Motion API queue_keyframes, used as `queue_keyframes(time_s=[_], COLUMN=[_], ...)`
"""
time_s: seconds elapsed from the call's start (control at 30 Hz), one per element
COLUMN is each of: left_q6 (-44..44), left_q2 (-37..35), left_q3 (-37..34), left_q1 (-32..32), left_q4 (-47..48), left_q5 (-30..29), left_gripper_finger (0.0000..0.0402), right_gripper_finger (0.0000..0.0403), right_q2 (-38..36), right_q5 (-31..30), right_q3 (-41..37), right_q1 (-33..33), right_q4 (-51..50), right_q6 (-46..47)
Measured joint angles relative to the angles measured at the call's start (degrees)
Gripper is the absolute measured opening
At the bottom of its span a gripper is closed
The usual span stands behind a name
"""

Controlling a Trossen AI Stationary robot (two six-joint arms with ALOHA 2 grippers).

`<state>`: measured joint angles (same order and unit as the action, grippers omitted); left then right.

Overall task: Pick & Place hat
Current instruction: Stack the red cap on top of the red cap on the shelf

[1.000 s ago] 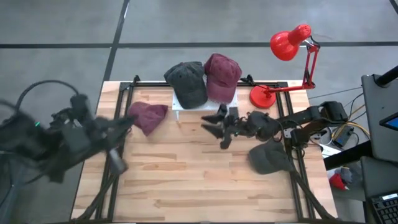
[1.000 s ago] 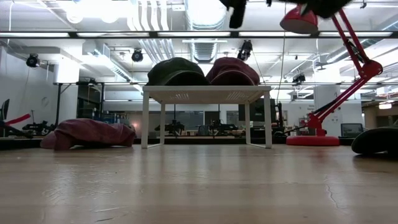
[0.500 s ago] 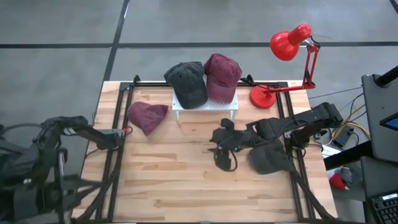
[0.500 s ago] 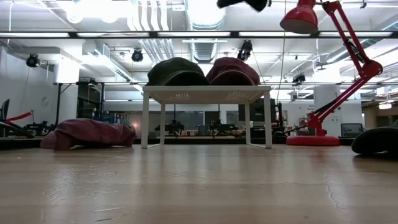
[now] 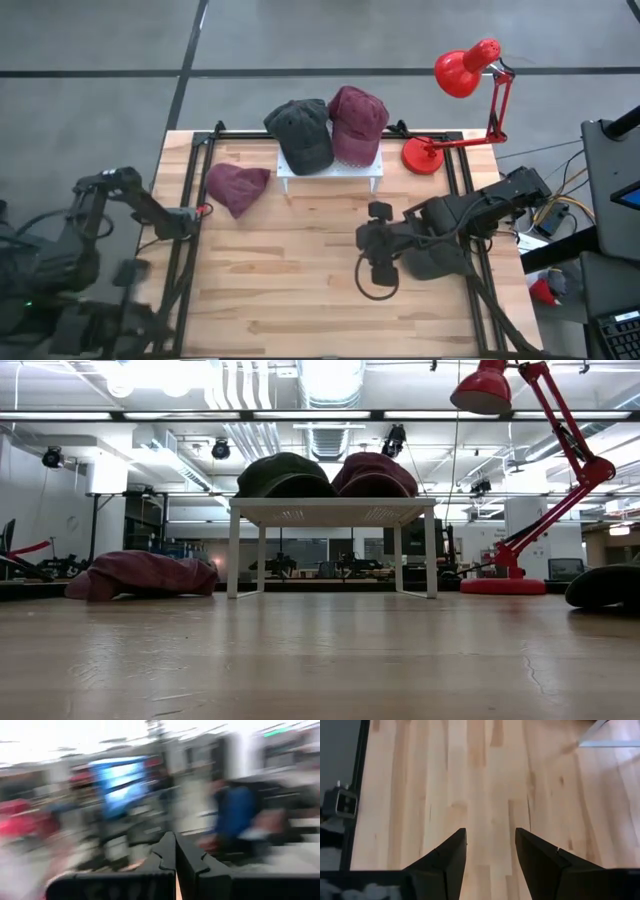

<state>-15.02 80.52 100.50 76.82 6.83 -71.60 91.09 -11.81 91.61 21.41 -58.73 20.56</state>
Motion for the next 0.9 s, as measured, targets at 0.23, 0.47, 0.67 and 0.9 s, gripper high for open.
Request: queue_keyframes(time_s=[0.23,0.47,0.67,0.9], left_q6=[10.0,19.14,20.86,34.02], left_q2=[-5.13,-8.88,-13.22,-17.96], left_q3=[-10.4,-17.34,-25.05,-37.36], left_q1=[-22.74,-49.19,-55.68,-55.78], left_q4=[2.9,16.52,28.01,29.17], left_q5=[38.07,48.27,41.83,32.7], left_gripper_finger=[0.0,0.0,0.0,0.0], right_gripper_finger=[0.0157,0.0162,0.0162,0.0149], right_q2=[-0.22,-1.36,-4.17,-14.63], right_q5=[1.77,1.78,2.69,5.21], right_q3=[-0.02,-0.04,-2.24,-11.6], right_q1=[-0.02,0.2,1.13,1.2], right_q4=[-5.06,-20.68,-30.86,-23.86], right_q6=[-5.02,-4.41,-4.0,-3.79])
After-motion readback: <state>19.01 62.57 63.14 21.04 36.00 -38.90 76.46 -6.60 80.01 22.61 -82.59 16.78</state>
